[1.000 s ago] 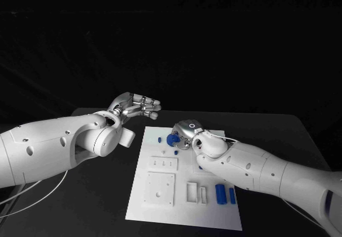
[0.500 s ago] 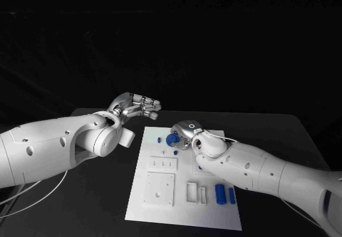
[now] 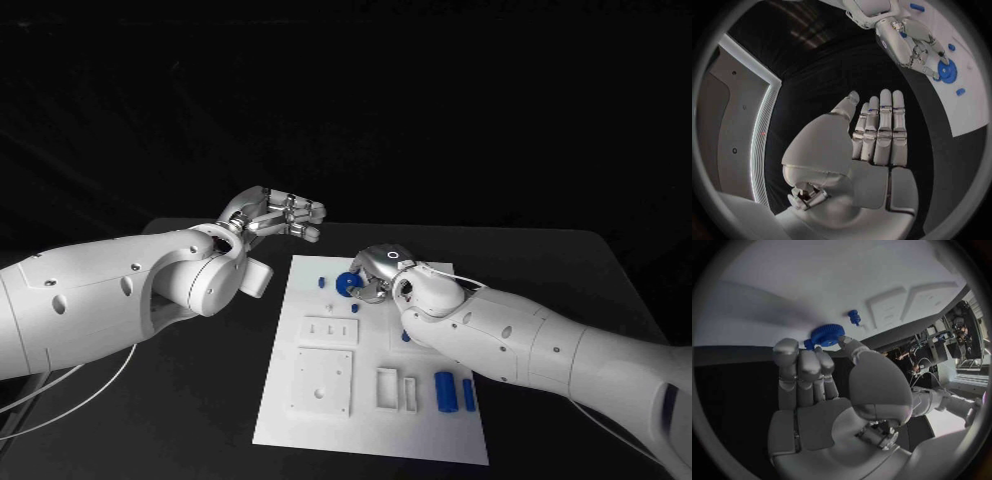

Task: Assemble the parts on the task board

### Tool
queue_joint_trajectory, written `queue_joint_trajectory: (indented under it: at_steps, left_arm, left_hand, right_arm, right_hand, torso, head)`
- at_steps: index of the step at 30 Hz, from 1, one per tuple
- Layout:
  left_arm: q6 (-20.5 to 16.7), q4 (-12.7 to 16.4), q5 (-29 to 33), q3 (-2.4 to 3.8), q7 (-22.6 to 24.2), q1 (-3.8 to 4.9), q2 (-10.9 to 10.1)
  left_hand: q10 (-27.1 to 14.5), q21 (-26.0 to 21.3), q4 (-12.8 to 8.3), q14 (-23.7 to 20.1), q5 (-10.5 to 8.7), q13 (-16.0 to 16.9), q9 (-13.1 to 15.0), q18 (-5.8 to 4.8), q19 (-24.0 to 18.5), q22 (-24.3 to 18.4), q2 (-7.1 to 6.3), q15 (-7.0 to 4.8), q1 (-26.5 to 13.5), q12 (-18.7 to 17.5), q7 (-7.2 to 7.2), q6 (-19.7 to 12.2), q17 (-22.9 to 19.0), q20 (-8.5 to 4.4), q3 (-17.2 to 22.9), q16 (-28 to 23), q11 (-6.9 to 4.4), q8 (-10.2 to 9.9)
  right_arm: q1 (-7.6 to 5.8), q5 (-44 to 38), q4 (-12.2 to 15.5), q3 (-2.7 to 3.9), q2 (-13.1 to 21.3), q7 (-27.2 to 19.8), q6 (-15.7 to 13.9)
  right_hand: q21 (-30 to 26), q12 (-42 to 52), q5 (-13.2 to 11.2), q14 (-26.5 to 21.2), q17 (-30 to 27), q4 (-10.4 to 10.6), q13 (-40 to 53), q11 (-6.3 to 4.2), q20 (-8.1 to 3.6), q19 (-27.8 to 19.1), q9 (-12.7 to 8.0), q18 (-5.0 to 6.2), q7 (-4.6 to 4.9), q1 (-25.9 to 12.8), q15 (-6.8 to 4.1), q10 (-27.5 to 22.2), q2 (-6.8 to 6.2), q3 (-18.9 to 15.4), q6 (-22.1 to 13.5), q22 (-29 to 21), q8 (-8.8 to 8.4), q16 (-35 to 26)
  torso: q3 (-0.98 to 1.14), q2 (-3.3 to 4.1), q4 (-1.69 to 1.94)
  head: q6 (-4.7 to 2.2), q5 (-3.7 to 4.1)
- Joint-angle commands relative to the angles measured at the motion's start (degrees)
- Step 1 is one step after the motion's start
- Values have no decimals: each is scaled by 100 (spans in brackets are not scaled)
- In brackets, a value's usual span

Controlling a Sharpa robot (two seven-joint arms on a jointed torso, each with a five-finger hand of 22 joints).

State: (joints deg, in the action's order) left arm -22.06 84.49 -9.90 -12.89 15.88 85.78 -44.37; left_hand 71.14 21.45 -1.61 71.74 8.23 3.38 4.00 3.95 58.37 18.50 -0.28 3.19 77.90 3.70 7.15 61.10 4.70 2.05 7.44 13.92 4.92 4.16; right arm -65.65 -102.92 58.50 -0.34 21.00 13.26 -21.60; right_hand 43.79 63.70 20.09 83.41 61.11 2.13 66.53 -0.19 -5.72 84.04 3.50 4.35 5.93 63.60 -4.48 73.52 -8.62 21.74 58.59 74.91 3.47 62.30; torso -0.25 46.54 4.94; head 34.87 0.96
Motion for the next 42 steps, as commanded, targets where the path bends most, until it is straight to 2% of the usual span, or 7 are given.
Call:
queue_joint_trajectory:
  at_steps: [1,12,25,29,33,35,42]
  left_arm:
    - [95,1,11,3,6,10,7]
    - [93,6,16,2,-6,9,-7]
    - [84,18,16,1,-14,10,-60]
    - [84,22,16,1,-13,10,-92]
    - [89,16,16,1,-7,10,-124]
    - [100,2,16,1,0,10,-141]
    - [131,-62,16,-1,12,8,-151]
  left_hand:
    - [-40,-39,50,-22,12,4,1,-53,52,-18,-56,4,-16,-16,12,-37,-2,9,-2,-18,-1,-29]
    - [-59,-121,232,-25,52,4,3,-56,114,-118,-92,9,10,-15,14,-62,-3,13,42,-19,4,-27]
    - [-62,-124,229,-27,48,4,3,-56,116,-123,-102,8,28,-16,16,-64,-3,12,48,-20,7,-27]
    - [-64,-128,232,-29,50,4,3,-56,118,-132,-112,10,37,-16,17,-65,-5,13,54,-23,7,-27]
    - [-64,-129,227,-29,48,4,3,-56,118,-135,-117,9,46,-16,17,-63,-5,12,57,-23,7,-25]
    - [-63,-129,218,-30,49,4,4,-56,119,-135,-122,8,57,-15,16,-61,-5,11,60,-24,5,-24]
    - [-55,-123,185,-28,45,4,4,-55,118,-134,-130,5,93,-16,16,-50,-5,7,72,-24,3,-23]
  right_arm:
    - [4,145,17,-2,28,-101,103]
    - [4,276,1,-2,121,-72,205]
    - [4,500,440,34,503,-102,-205]
    - [2,827,664,169,758,-334,-642]
    - [0,1287,924,393,1101,-650,-879]
    - [-3,1608,1118,558,1383,-833,-802]
    - [-16,2239,1312,836,2022,-1301,-65]
  right_hand:
    - [36,35,-24,-11,2,-25,3,-12,31,211,5,32,-5,-61,22,1,-2,103,78,533,3,26]
    - [24,15,5,-13,-10,-23,-11,-3,33,204,7,36,3,-142,27,-14,-17,28,29,530,8,15]
    - [14,13,92,-13,-15,-36,-16,-7,34,205,7,46,-1,-111,25,-9,-40,-33,48,528,8,10]
    - [-26,-8,113,-20,-45,-106,-34,-5,34,195,7,49,11,27,25,-20,-71,12,42,519,9,-24]
    - [-32,-5,170,-19,-51,-157,-38,3,40,196,6,58,24,241,31,-25,-60,-80,35,522,8,-37]
    - [-12,15,231,-15,-37,-249,-22,-1,37,198,5,58,14,343,27,-10,-67,-158,95,528,2,-22]
    - [-8,27,32,-26,2,-627,-5,12,50,162,6,47,20,736,38,-21,70,-609,182,529,2,-8]
  torso:
    - [1,1,2]
    - [1,-5,2]
    - [5,-10,-23]
    - [18,-14,-52]
    - [34,-25,-90]
    - [45,-38,-123]
    - [83,-84,-228]
  head:
    - [8,4]
    - [5,25]
    - [-20,60]
    - [-27,47]
    - [-40,64]
    - [-36,67]
    - [-40,129]
